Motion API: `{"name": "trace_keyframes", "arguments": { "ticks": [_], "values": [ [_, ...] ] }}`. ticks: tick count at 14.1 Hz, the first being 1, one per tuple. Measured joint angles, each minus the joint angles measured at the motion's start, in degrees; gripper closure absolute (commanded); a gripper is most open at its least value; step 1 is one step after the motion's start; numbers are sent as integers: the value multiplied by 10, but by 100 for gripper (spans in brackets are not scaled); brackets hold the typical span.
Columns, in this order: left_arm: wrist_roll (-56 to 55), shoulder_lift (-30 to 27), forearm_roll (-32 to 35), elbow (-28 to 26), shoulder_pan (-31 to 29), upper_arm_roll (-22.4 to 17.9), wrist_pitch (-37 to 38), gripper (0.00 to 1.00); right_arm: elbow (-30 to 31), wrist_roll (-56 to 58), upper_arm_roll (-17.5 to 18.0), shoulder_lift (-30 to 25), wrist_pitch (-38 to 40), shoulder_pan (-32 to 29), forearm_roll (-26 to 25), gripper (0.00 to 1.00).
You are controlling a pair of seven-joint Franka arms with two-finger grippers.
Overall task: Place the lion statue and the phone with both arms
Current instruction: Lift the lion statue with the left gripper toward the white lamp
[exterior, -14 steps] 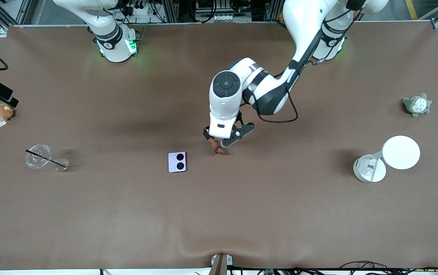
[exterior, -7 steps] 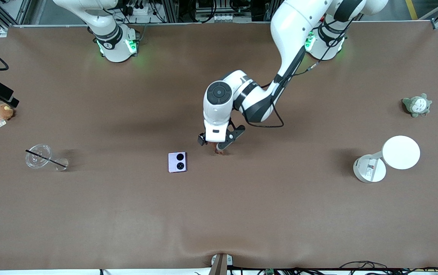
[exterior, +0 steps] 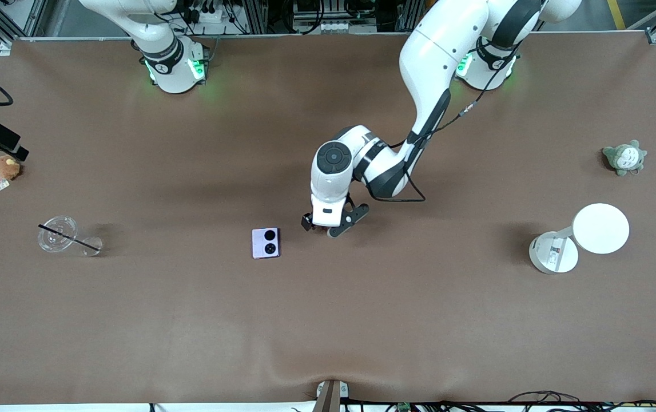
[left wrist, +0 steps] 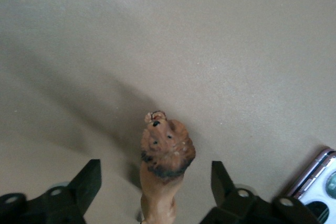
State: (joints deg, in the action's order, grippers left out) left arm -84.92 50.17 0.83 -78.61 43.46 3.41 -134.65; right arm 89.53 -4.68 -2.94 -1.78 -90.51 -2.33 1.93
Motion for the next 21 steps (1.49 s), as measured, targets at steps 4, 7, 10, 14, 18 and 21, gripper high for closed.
{"name": "trace_keyframes", "arguments": {
  "ticks": [4, 7, 10, 14, 18, 21],
  "values": [
    [27, 1, 2, 5, 1, -1, -3, 100, 0, 0, 1, 0, 0, 0, 0, 0],
    [65, 1, 2, 9, 0, -4, -3, 100, 0, 0, 1, 0, 0, 0, 0, 0],
    [105, -8, 2, 17, -9, -9, -1, 100, 0, 0, 1, 0, 0, 0, 0, 0],
    [246, -52, 2, 19, -51, -10, 82, 100, 0, 0, 2, 0, 0, 0, 0, 0],
    [393, -120, 2, -9, -112, -9, 154, 100, 0, 0, 3, 3, 0, 0, 0, 0],
    [490, -162, 2, -73, -158, -9, 158, 100, 0, 0, 5, 13, -10, 0, 1, 0]
  ]
}}
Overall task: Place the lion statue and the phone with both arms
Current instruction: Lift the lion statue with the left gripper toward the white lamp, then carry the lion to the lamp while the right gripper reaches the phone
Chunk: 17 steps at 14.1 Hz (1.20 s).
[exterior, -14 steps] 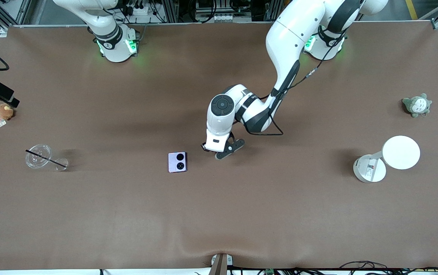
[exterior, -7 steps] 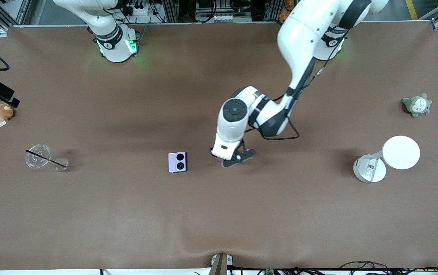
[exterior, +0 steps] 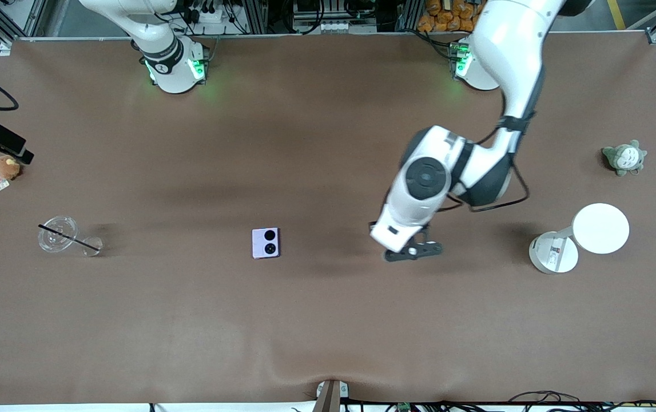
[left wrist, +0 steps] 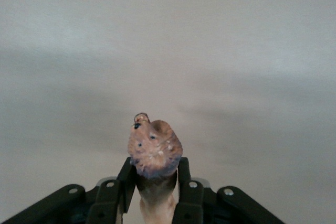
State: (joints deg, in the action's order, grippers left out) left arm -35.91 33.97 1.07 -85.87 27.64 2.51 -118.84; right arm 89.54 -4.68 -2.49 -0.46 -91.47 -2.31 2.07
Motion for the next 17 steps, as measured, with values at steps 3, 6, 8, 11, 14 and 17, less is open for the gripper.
{"name": "trace_keyframes", "arguments": {
  "ticks": [3, 6, 8, 11, 14, 17],
  "values": [
    [89, -24, 0, -53, -51, 0, 0, 100, 0, 0, 4, 22, -33, 16, 3, 0],
    [163, -28, 0, -93, -104, -1, -2, 100, 2, -44, 8, 69, -72, 69, 9, 0],
    [206, -28, 2, -118, -134, -1, -23, 100, 3, -105, 9, 110, -111, 110, 9, 0],
    [273, -27, 6, -146, -173, -1, -59, 100, 3, -142, 10, 176, -160, 155, 9, 0],
    [344, -22, 8, -149, -205, -1, -73, 100, 4, -143, 11, 245, -192, 181, 9, 0],
    [406, -11, 8, -149, -233, -1, -98, 100, 3, -141, 11, 304, -204, 209, 9, 0]
  ]
}}
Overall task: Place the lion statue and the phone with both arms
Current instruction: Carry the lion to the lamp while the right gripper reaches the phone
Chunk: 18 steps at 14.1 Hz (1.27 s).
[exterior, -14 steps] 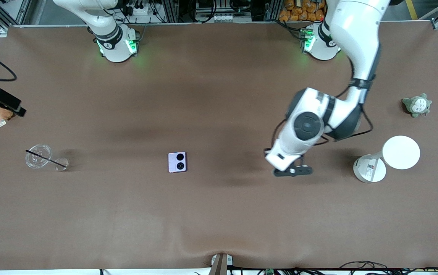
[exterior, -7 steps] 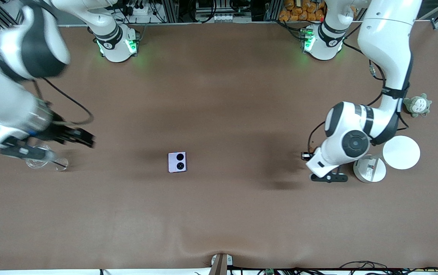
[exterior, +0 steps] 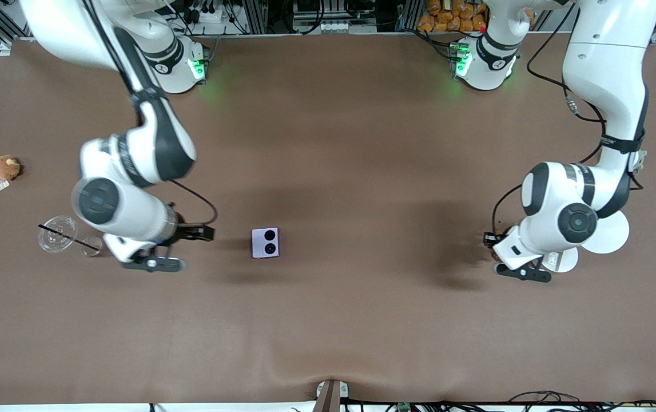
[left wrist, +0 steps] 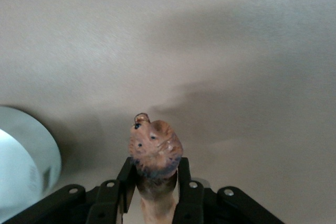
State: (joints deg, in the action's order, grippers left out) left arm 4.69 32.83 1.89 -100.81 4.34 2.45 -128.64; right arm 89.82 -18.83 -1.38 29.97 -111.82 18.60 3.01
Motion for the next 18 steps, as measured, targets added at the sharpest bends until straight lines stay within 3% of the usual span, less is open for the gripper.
{"name": "trace_keyframes", "arguments": {
  "ticks": [6, 7, 8, 9, 14, 18],
  "values": [
    [39, 31, 0, 3, -15, 0, -47, 100, -3, 45, 8, 81, -75, 50, 7, 0],
    [40, 32, 0, 5, -16, 0, -47, 94, -3, 45, 8, 83, -88, 60, 13, 0],
    [41, 32, 0, 6, -17, 1, -48, 41, -4, 45, 8, 87, -100, 65, 16, 0],
    [41, 33, 0, 6, -18, 1, -48, 0, -8, 45, 8, 93, -112, 68, 18, 0],
    [41, 29, 0, 16, -20, 0, -46, 0, -41, 46, 9, 152, -146, 77, 20, 0],
    [26, -30, 0, 49, -18, 5, 52, 0, -47, 46, 9, 161, -148, 85, 23, 0]
  ]
}}
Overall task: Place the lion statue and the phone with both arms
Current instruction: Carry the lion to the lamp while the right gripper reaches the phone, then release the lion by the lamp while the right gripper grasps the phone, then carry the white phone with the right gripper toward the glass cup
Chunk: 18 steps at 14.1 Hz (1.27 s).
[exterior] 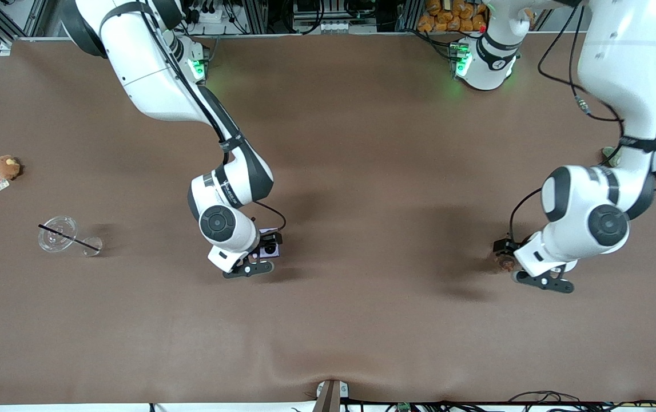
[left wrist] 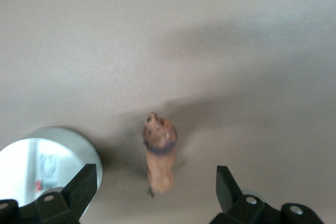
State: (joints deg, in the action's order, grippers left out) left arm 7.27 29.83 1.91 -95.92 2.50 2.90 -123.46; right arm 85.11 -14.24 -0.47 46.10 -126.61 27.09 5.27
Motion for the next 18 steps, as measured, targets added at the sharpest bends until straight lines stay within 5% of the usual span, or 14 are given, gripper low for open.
{"name": "trace_keyframes", "arguments": {
  "ticks": [4, 9, 14, 15, 16, 18],
  "values": [
    [-7, -80, 0, 33, 1, -1, 120, 0, -1, -1, 0, 1, -9, 4, 1, 0],
    [-20, -121, 0, 152, 4, 1, 278, 0, -1, -2, 0, 13, -31, 13, 1, 0],
    [-119, -195, -8, 168, 8, 4, 358, 0, 2, -2, -1, 22, -31, 13, 2, 3],
    [-130, -207, -8, 168, 12, 4, 371, 0, 2, -2, -1, 22, -31, 13, 2, 48],
    [-138, -220, -8, 167, 15, 4, 389, 0, 1, -2, -2, 22, -31, 13, 2, 77],
    [-144, -256, -8, 149, 17, 3, 410, 0, 0, -2, -4, 20, -30, 10, 3, 88]
  ]
}}
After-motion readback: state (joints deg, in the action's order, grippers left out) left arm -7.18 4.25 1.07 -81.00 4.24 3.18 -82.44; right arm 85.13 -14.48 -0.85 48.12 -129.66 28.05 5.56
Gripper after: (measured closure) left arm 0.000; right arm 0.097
